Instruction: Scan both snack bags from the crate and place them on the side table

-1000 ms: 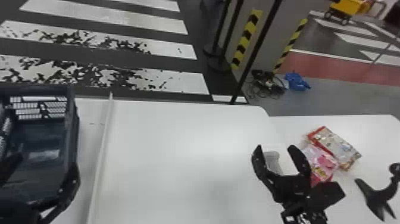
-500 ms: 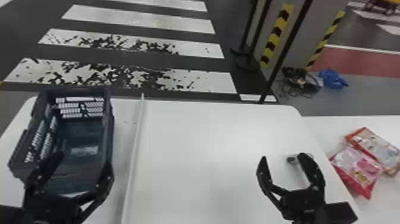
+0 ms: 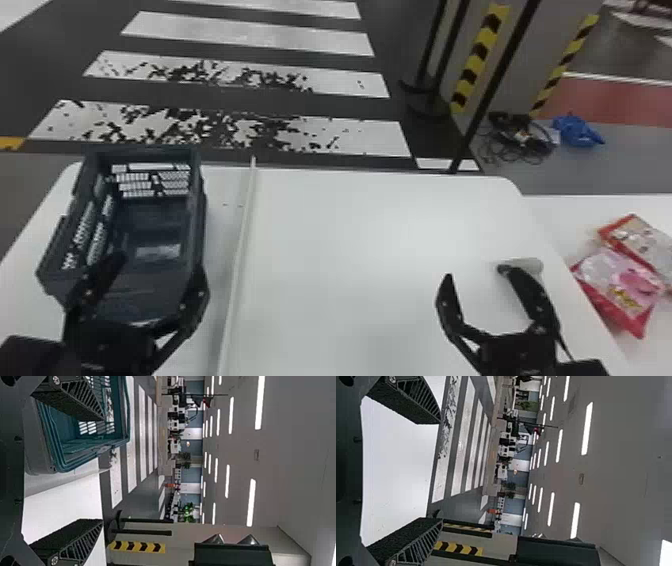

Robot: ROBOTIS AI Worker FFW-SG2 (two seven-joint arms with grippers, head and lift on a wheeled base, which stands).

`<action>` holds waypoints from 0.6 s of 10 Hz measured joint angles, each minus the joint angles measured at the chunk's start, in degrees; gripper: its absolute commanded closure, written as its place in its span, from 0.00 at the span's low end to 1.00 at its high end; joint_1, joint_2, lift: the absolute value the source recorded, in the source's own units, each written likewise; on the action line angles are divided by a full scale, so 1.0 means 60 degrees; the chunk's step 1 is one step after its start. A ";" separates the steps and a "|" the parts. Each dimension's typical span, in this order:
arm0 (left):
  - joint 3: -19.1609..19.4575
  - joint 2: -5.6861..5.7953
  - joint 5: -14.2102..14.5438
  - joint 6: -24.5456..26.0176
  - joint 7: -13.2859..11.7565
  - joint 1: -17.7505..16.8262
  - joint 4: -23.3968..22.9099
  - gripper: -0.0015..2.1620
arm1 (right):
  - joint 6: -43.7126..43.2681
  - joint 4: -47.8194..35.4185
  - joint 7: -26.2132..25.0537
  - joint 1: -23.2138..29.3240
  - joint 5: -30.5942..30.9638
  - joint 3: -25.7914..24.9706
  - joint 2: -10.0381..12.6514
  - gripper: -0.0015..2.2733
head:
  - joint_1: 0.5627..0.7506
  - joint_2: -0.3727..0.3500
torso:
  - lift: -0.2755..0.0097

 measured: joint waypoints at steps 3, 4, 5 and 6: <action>-0.0022 0.0179 0.0076 0.0006 0.0044 0.0133 -0.0061 0.04 | 0.0000 -0.0274 -0.0129 0.0220 -0.0029 0.0215 0.0000 0.02 | 0.70 0.32 | 0.62; -0.0031 0.0233 0.0102 0.0007 0.0047 0.0154 -0.0073 0.04 | 0.0000 -0.0317 -0.0134 0.0273 -0.0028 0.0255 0.0000 0.02 | 0.70 0.32 | 0.62; -0.0045 0.0282 0.0129 0.0007 0.0065 0.0157 -0.0077 0.04 | 0.0000 -0.0359 -0.0132 0.0316 -0.0026 0.0277 0.0000 0.02 | 0.70 0.32 | 0.62; -0.0062 0.0325 0.0168 0.0010 0.0073 0.0143 -0.0077 0.04 | 0.0001 -0.0373 -0.0131 0.0334 -0.0030 0.0286 0.0000 0.02 | 0.70 0.32 | 0.62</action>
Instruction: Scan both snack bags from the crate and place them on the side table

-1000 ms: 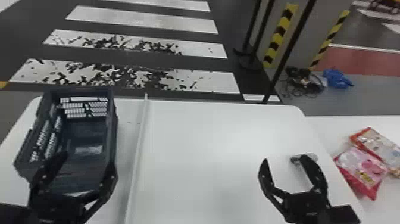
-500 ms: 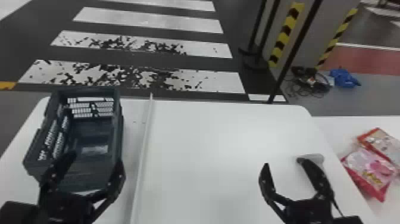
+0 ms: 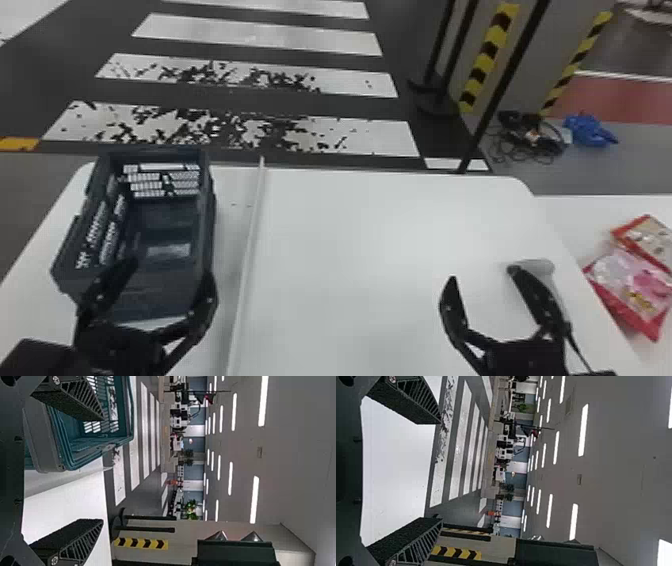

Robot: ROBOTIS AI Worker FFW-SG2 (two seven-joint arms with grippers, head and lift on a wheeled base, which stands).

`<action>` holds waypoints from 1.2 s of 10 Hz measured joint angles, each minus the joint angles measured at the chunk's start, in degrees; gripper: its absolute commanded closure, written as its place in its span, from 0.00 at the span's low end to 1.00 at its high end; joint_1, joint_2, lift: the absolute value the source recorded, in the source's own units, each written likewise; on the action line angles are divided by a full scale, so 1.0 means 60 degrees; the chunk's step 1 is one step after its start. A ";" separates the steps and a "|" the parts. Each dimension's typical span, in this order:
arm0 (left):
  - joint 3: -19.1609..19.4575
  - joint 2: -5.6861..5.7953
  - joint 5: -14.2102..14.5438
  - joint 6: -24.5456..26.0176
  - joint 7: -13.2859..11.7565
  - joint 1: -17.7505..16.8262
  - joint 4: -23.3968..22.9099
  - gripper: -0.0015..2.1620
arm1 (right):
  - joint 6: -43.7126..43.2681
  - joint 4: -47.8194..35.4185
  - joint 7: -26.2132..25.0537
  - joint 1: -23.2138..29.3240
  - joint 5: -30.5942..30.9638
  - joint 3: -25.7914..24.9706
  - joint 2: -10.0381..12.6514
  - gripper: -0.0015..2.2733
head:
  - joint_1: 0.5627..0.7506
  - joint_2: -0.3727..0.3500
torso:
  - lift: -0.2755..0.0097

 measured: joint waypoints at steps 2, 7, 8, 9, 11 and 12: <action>-0.0030 0.0069 0.0103 0.0036 0.0000 -0.0064 0.0023 0.04 | 0.0025 0.0000 -0.0046 0.0004 -0.0020 0.0025 0.0000 0.02 | 0.70 0.32 | 0.62; -0.0146 0.0080 0.0126 0.0142 -0.0001 -0.0195 0.0082 0.04 | 0.0056 0.0000 -0.0063 -0.0003 -0.0050 0.0041 0.0000 0.02 | 0.70 0.31 | 0.62; -0.0148 0.0072 0.0113 0.0142 -0.0001 -0.0196 0.0085 0.04 | 0.0041 0.0000 -0.0068 0.0002 -0.0079 0.0038 0.0000 0.03 | 0.70 0.31 | 0.62; -0.0142 0.0057 0.0093 0.0142 -0.0001 -0.0177 0.0078 0.04 | 0.0030 0.0000 -0.0070 0.0014 -0.0103 0.0043 0.0000 0.03 | 0.70 0.31 | 0.62; -0.0155 0.0000 0.0046 0.0142 0.0000 -0.0144 0.0052 0.04 | -0.0084 0.0001 -0.0114 0.0101 -0.0168 -0.0003 0.0000 0.03 | 0.70 0.30 | 0.62; -0.0163 -0.0010 0.0031 0.0132 0.0000 -0.0118 0.0023 0.04 | -0.0114 0.0001 -0.0132 0.0124 -0.0217 -0.0029 0.0000 0.03 | 0.70 0.29 | 0.62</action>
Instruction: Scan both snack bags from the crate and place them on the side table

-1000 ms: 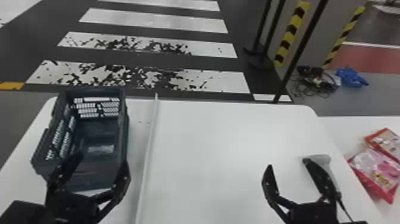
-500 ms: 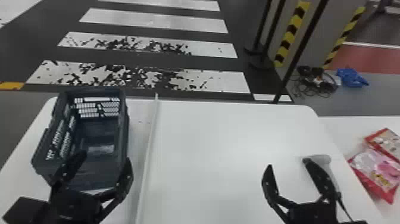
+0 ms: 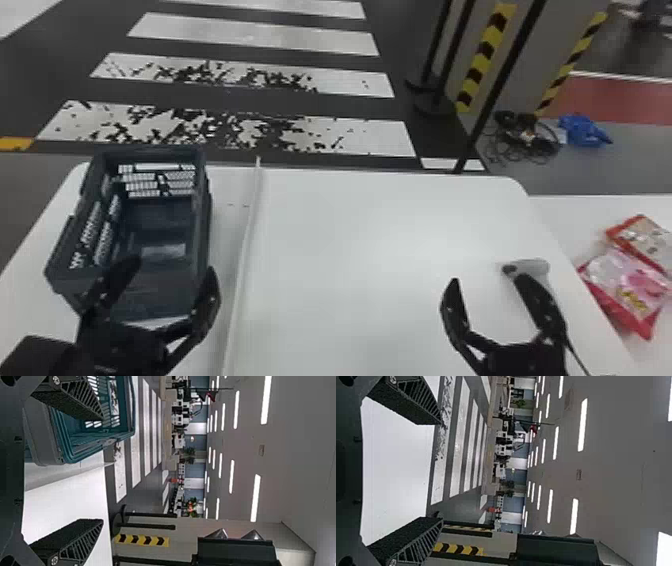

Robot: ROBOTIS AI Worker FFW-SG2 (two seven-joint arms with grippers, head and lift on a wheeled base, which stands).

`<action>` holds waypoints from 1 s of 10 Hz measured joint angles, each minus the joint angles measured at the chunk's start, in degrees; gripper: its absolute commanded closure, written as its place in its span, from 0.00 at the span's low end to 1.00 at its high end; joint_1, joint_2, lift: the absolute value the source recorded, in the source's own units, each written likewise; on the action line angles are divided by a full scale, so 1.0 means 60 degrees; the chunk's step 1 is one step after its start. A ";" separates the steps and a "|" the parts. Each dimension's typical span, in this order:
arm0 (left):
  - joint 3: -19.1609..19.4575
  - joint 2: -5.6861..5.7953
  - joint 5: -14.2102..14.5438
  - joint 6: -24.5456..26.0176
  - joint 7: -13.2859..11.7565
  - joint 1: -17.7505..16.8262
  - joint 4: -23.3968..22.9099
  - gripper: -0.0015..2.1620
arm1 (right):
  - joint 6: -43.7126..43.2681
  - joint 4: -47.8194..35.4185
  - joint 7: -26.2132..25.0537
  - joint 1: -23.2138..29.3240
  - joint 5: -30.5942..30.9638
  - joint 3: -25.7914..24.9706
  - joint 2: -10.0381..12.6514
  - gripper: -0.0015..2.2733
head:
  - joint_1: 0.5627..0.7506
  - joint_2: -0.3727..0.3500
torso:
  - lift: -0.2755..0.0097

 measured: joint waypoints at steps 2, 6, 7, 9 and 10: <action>0.0019 0.0002 -0.0031 -0.0019 0.0000 0.0111 -0.0146 0.04 | -0.0082 -0.0020 0.0000 0.0093 -0.0021 0.0084 0.0000 0.03 | 0.70 0.30 | 0.62; 0.0037 -0.0001 -0.0053 -0.0042 0.0000 0.0271 -0.0300 0.04 | -0.0164 -0.0098 -0.0009 0.0204 -0.0034 0.0157 0.0000 0.03 | 0.70 0.30 | 0.62; 0.0028 -0.0006 -0.0070 -0.0027 0.0000 0.0305 -0.0344 0.04 | -0.0237 -0.0113 -0.0015 0.0252 -0.0039 0.0197 0.0000 0.03 | 0.70 0.31 | 0.62; 0.0017 -0.0006 -0.0079 -0.0019 0.0000 0.0351 -0.0388 0.04 | -0.0299 -0.0180 -0.0015 0.0342 -0.0040 0.0235 0.0000 0.03 | 0.70 0.31 | 0.62; 0.0006 -0.0005 -0.0079 -0.0020 0.0000 0.0369 -0.0409 0.04 | -0.0343 -0.0199 -0.0015 0.0380 -0.0041 0.0236 0.0000 0.03 | 0.70 0.31 | 0.62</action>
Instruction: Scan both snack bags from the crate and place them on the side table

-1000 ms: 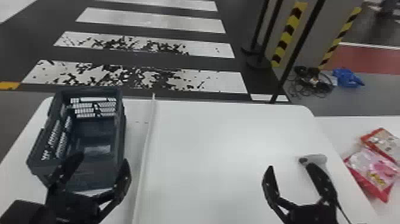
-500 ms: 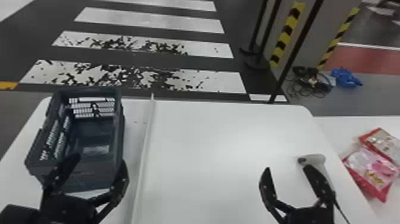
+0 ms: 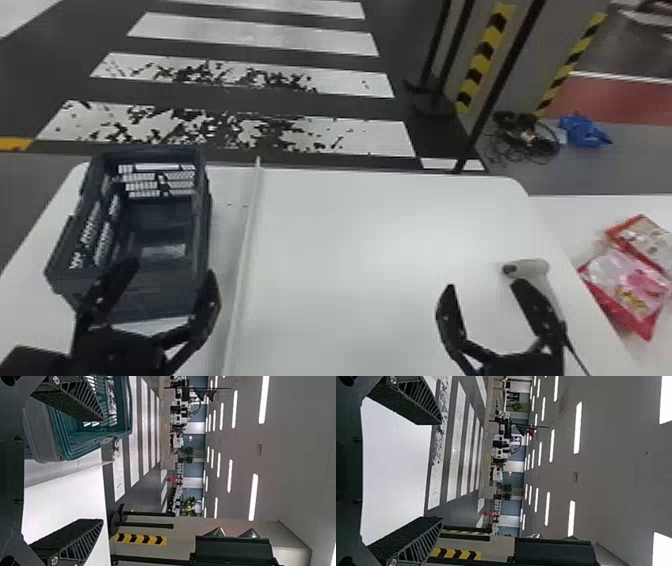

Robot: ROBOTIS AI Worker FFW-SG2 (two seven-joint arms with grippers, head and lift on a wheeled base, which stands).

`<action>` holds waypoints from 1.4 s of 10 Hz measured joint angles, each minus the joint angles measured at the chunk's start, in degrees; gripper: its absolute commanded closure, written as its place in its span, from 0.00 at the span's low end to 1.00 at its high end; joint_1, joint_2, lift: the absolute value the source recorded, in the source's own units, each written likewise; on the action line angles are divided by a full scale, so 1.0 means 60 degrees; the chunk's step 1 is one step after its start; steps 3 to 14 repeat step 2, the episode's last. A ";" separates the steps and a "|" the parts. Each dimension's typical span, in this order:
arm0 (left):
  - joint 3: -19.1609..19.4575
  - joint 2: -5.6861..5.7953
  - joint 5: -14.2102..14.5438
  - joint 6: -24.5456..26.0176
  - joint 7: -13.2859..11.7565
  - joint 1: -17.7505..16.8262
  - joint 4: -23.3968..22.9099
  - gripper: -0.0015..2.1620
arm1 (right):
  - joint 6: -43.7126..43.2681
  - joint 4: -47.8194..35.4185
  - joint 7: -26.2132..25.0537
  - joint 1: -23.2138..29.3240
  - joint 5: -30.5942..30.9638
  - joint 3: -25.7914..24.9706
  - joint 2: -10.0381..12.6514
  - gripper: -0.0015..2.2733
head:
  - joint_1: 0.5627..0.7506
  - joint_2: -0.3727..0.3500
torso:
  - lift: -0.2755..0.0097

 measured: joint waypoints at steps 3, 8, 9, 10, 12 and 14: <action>-0.0005 0.0000 -0.0028 -0.0020 0.0000 0.0062 -0.0097 0.04 | -0.0094 -0.0058 0.0000 0.0065 -0.0029 0.0004 0.0000 0.03 | 0.70 0.30 | 0.62; -0.0005 0.0000 -0.0028 -0.0020 0.0000 0.0062 -0.0097 0.04 | -0.0094 -0.0058 0.0000 0.0065 -0.0029 0.0004 0.0000 0.03 | 0.70 0.30 | 0.62; -0.0005 0.0000 -0.0028 -0.0020 0.0000 0.0062 -0.0097 0.04 | -0.0094 -0.0058 0.0000 0.0065 -0.0029 0.0004 0.0000 0.03 | 0.70 0.30 | 0.62; -0.0005 0.0000 -0.0028 -0.0020 0.0000 0.0062 -0.0097 0.04 | -0.0094 -0.0058 0.0000 0.0065 -0.0029 0.0004 0.0000 0.03 | 0.70 0.30 | 0.62; -0.0005 0.0000 -0.0028 -0.0020 0.0000 0.0062 -0.0097 0.04 | -0.0094 -0.0058 0.0000 0.0065 -0.0029 0.0004 0.0000 0.03 | 0.70 0.30 | 0.62; -0.0005 0.0000 -0.0028 -0.0020 0.0000 0.0062 -0.0097 0.04 | -0.0094 -0.0058 0.0000 0.0065 -0.0029 0.0004 0.0000 0.03 | 0.70 0.30 | 0.62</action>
